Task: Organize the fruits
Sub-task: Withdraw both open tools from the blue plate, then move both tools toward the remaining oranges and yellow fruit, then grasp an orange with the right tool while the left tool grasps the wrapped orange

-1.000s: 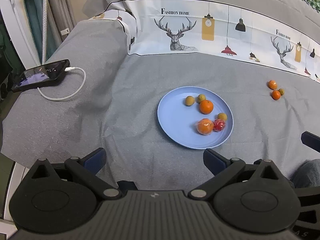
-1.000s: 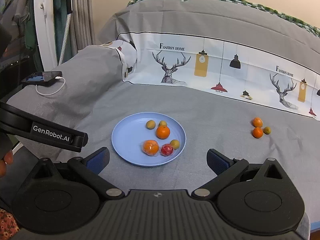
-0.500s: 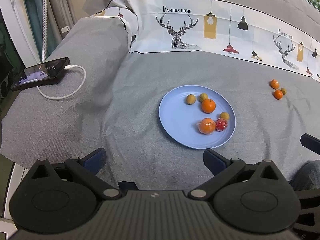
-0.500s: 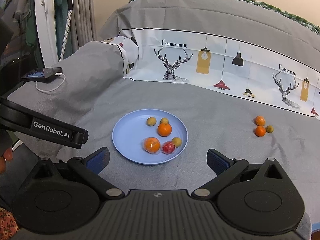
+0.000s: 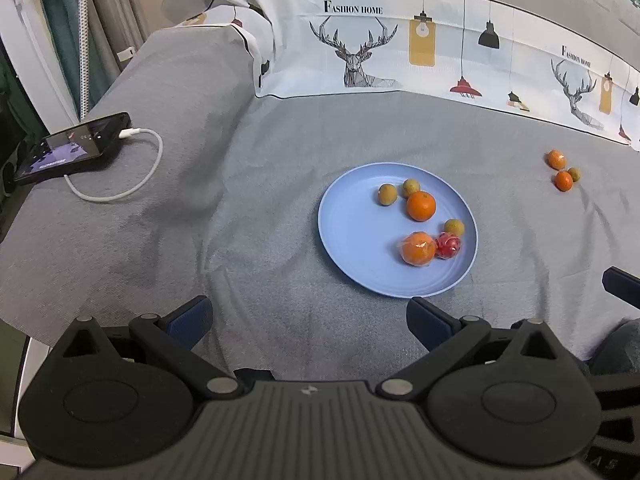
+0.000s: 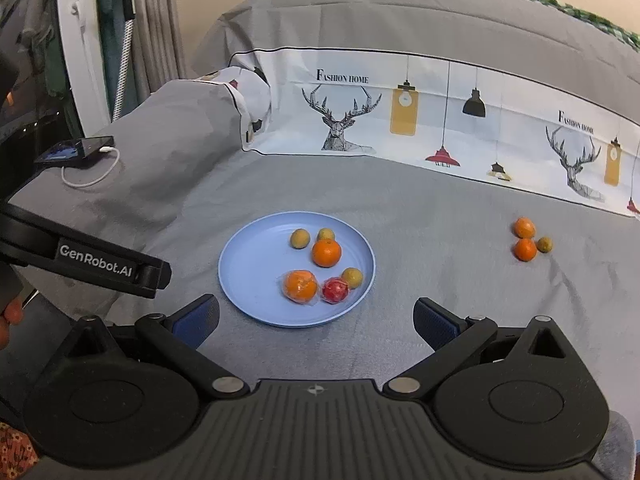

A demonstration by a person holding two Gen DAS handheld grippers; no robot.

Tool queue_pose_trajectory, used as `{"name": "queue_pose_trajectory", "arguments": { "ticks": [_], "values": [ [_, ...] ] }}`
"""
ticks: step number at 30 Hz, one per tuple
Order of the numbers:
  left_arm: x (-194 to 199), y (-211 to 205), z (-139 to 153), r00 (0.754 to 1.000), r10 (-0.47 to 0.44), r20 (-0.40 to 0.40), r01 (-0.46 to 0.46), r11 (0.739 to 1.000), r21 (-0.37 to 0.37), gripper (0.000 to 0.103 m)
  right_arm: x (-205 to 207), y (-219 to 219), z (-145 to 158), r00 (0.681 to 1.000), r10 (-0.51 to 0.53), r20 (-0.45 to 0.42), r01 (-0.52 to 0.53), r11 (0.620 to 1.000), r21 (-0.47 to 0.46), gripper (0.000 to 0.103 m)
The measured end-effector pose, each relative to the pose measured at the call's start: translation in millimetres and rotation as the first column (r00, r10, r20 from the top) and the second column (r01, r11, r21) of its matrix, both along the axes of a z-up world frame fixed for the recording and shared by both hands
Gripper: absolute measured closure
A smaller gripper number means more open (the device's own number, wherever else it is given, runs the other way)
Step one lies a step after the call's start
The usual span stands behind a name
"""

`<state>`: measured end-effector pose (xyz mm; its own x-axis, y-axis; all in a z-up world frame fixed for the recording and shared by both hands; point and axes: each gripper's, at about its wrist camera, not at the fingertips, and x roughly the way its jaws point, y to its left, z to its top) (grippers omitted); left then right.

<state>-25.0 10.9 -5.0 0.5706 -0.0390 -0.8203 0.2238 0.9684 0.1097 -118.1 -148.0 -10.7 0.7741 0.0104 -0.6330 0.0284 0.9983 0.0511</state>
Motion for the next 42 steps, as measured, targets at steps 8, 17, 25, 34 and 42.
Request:
{"name": "queue_pose_trajectory", "arguments": {
  "ticks": [8,17,25,34,42],
  "values": [
    [16.0,-22.9,-11.2,0.998,-0.03,-0.046,0.031,0.999,0.034,0.0,7.9,-33.8,-13.8,0.995,-0.098,-0.012,0.098,0.994,0.046,0.001],
    [41.7,-78.1,-22.3,0.991,-0.089,-0.096,0.093,0.995,0.032,0.0,15.0,-122.9,-36.3,0.944,-0.33,-0.006,0.33,0.943,0.047,0.001],
    [77.8,-147.0,-38.7,0.986,-0.131,-0.102,0.135,0.99,0.041,0.0,49.3,-220.7,-73.3,0.851,-0.525,0.013,0.523,0.85,0.058,0.001],
    [113.0,-208.8,-64.5,0.975,-0.182,-0.129,0.193,0.978,0.077,0.0,156.0,-279.4,-140.7,0.848,-0.53,-0.005,0.529,0.847,0.042,0.001],
    [146.9,-265.6,-89.9,0.963,-0.248,-0.109,0.258,0.962,0.088,0.0,182.0,-290.6,-163.2,0.827,-0.563,-0.003,0.561,0.825,-0.069,0.067]
  ]
}}
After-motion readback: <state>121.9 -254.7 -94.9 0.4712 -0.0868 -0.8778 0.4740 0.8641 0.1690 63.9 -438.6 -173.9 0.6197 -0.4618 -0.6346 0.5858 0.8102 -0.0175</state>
